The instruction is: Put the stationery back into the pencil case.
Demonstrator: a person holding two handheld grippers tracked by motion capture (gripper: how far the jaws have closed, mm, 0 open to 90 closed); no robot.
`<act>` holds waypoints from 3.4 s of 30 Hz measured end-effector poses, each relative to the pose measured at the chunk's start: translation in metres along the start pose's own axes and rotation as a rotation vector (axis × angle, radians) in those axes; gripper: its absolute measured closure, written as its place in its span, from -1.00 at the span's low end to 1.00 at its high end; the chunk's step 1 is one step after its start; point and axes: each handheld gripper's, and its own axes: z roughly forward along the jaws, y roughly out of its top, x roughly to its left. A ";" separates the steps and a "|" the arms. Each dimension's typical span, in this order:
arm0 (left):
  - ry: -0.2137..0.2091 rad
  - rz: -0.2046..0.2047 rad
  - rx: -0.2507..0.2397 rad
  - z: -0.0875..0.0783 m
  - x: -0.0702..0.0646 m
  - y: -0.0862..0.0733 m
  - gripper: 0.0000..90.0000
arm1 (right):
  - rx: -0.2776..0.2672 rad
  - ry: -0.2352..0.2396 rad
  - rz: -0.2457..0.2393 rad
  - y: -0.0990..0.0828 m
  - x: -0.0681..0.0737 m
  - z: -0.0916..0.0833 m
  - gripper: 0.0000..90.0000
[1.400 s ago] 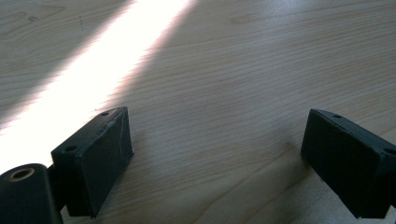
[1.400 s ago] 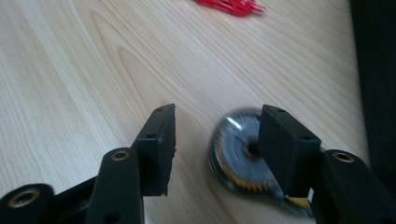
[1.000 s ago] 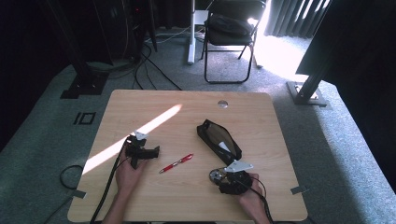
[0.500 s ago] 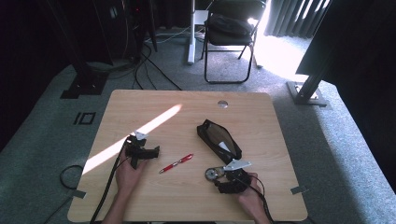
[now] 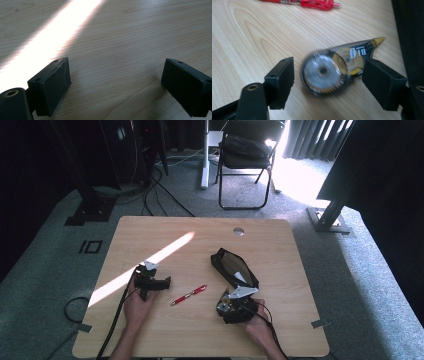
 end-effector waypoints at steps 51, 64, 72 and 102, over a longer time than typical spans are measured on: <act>0.000 0.000 0.000 0.000 0.000 0.000 -0.80 | 0.095 0.019 -0.138 0.005 -0.015 0.009 -0.18; 0.000 0.000 0.000 0.000 0.000 0.000 -0.80 | 0.071 0.022 -0.142 0.002 -0.014 0.008 -0.08; 0.000 0.000 0.000 0.000 0.000 0.000 -0.80 | 0.052 0.020 -0.124 0.000 -0.014 0.008 -0.07; 0.000 0.000 0.000 0.000 0.000 0.000 -0.80 | -0.062 -0.012 -0.127 0.011 -0.007 -0.018 -0.07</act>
